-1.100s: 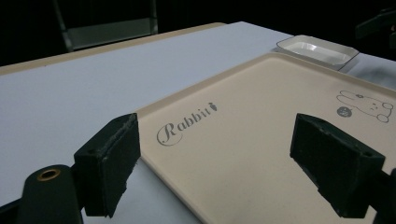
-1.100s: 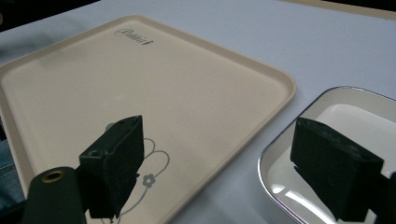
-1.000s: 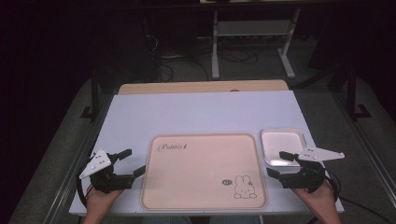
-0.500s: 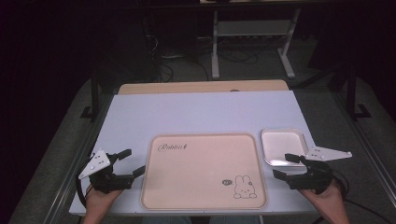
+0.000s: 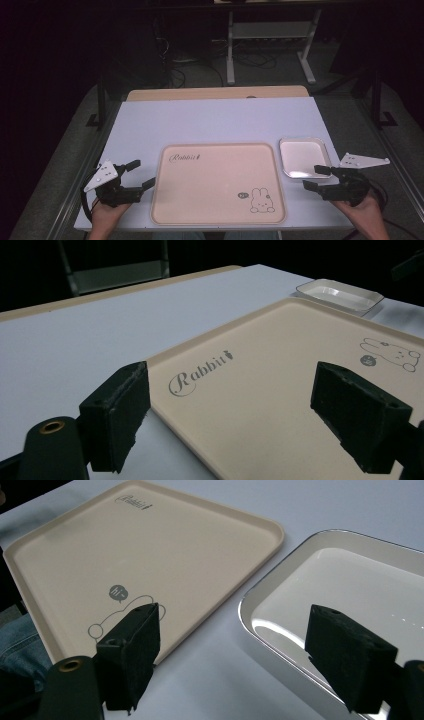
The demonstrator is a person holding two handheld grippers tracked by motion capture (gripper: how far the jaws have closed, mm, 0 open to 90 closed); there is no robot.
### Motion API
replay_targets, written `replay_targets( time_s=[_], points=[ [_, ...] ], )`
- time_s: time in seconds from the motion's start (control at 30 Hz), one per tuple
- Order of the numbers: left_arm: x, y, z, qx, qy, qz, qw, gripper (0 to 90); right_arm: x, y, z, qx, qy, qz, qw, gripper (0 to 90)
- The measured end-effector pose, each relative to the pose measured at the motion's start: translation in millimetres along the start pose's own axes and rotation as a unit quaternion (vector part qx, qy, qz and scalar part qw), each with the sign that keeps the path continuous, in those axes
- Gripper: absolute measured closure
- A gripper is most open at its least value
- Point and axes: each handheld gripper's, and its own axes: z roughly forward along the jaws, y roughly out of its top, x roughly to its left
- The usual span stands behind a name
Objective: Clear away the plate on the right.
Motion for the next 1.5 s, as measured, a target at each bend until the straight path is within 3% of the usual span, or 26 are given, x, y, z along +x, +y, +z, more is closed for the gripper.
replay_targets(
  time_s=[0.83,1.5],
  points=[
    [0.0,0.2,-0.7,0.000,0.001,0.001,1.0000,15.8,-43.3,0.6,-23.7,0.017,-0.037,0.052,0.9979,17.7],
    [0.3,0.1,-1.1,0.000,0.002,0.001,1.0000,15.8,-76.0,7.7,-24.8,0.028,-0.048,0.085,0.9948,20.8]
  ],
)
